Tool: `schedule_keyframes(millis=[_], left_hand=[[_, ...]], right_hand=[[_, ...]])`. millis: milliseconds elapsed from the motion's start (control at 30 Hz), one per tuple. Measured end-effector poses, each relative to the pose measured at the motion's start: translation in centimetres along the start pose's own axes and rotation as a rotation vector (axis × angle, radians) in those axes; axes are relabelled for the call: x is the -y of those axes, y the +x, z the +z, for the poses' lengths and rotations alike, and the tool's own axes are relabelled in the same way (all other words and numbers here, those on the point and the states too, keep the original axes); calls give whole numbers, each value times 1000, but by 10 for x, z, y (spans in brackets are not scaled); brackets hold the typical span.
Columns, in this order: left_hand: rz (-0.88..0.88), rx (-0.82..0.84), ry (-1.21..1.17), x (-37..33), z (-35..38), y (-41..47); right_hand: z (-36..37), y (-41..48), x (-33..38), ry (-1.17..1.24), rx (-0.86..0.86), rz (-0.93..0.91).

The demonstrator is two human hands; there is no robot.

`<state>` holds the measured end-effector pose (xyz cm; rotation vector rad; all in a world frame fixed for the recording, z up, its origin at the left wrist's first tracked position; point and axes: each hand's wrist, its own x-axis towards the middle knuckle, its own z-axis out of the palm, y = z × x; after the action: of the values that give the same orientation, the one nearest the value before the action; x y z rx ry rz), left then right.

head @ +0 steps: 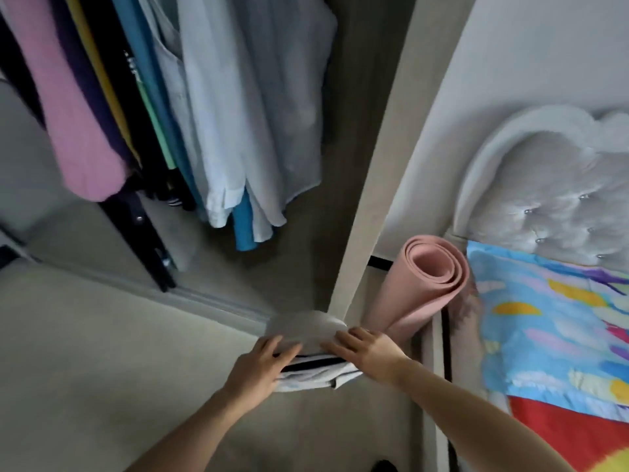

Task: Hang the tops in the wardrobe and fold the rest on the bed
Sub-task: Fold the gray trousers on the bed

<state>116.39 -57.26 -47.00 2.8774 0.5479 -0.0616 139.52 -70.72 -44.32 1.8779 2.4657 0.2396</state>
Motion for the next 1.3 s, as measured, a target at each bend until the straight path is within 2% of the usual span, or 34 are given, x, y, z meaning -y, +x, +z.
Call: schedule_keyframes(millis=[133,300,400,700,933,1033,1167,1233,1300], left_hand=[[-71,-23,-14,69,-18,-43],[-136,-11,-44,117,-27,-56],[-127,-13,-51,141,-23,-48],[-78,94,-76,210,2,25],[9,110,-40,266,56,117],[58,65,-5,281,78,155],[175,-61,74,300,130,222],[245,-130,144,309,165,259],[255,-38,230,319,213,292]], right_hand=[[-3,76,43,47,8,-51],[-5,136,54,63,19,-82],[7,159,50,81,94,-57],[70,211,12,209,257,4],[148,243,-35,172,387,201],[176,250,-57,122,356,238],[240,255,-83,-113,76,360],[281,254,-93,-184,42,476],[335,252,-94,-217,78,583]])
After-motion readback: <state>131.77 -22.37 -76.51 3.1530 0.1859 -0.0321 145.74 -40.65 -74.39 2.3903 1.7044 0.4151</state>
